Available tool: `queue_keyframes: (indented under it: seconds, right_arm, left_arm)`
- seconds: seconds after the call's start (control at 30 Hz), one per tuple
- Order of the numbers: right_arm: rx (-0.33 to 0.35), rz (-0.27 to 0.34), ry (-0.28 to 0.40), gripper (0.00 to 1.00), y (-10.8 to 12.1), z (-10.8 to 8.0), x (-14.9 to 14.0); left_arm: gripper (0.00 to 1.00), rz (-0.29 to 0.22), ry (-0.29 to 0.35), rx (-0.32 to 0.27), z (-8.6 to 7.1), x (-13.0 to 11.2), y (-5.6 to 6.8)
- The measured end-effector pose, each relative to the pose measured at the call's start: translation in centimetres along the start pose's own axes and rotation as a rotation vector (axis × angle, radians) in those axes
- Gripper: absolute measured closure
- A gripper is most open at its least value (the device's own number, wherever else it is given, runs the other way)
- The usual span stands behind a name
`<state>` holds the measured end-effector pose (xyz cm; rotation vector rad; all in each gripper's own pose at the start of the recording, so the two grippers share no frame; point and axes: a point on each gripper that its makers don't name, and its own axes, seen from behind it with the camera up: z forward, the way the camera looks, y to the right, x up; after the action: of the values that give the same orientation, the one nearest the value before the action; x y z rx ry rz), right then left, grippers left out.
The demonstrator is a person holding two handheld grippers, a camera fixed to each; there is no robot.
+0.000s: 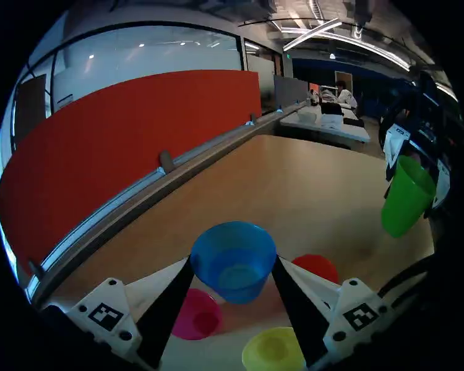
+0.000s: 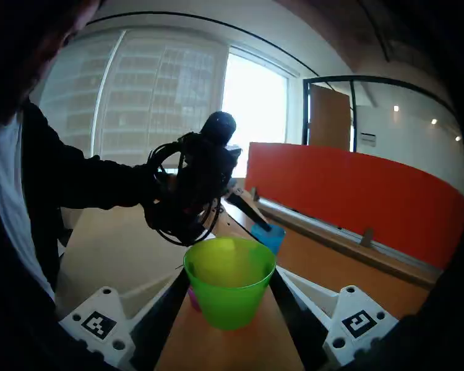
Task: Pour water
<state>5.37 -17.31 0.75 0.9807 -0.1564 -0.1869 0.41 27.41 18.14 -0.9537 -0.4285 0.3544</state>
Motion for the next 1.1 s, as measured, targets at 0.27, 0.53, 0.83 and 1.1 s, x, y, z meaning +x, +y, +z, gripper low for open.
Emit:
queue_keyframes:
  seconds: [0.27,0.53,0.83,1.1]
  right_arm:
    - [-0.005,0.001,0.005,0.09,0.2,0.0,0.2]
    - [-0.006,-0.002,0.007,0.09,0.2,0.1,0.5]
    - [-0.005,-0.006,0.012,0.09,0.2,0.2,1.0]
    - [-0.003,-0.007,0.018,0.09,-0.1,0.3,1.6]
  left_arm:
    - [0.13,-0.020,0.065,0.017,-1.5,1.5,0.2]
    - [0.13,-0.041,0.140,0.036,-3.2,2.8,0.7]
    - [0.12,-0.061,0.230,0.059,-6.1,4.3,1.2]
    - [0.12,-0.072,0.298,0.082,-9.2,5.8,1.7]
